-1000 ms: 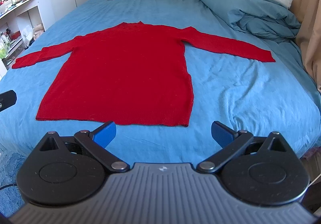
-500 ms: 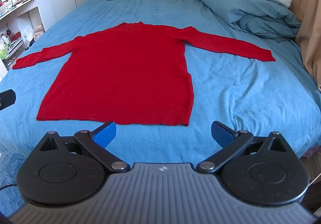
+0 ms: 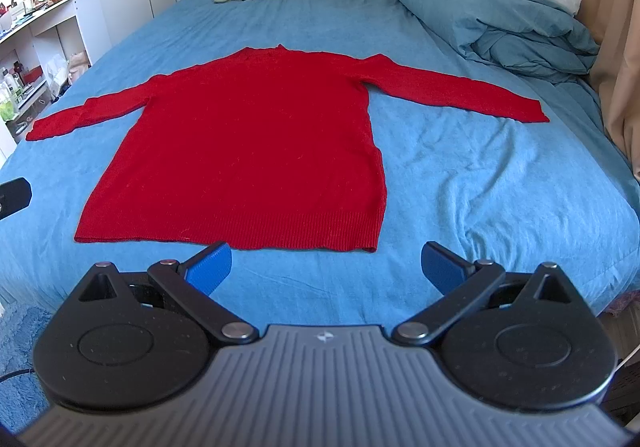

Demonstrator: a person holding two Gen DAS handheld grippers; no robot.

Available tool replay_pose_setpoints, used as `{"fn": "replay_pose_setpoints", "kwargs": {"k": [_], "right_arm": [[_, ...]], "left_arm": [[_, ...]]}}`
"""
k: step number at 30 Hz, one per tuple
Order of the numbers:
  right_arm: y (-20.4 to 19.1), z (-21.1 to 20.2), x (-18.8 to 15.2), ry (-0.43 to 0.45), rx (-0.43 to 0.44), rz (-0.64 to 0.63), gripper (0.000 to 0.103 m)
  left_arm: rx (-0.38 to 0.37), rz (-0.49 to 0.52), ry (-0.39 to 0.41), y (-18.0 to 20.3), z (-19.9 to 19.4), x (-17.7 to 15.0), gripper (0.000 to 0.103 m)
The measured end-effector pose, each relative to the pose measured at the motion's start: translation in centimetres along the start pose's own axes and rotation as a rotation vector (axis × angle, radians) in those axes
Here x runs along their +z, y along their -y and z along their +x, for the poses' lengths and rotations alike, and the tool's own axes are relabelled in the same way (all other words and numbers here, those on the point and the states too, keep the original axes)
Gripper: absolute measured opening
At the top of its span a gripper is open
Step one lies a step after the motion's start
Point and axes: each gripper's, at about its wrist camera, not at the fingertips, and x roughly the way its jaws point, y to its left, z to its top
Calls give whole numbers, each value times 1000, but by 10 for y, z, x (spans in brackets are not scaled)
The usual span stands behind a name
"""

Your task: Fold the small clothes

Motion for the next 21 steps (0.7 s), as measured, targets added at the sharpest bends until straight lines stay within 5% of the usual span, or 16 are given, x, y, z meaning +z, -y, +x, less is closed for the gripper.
{"fn": "replay_pose_setpoints", "kwargs": {"k": [21], "right_arm": [[-5, -4, 3, 6, 2, 2, 103]], "left_arm": [[-1, -2, 2, -1, 0, 1, 103]]}}
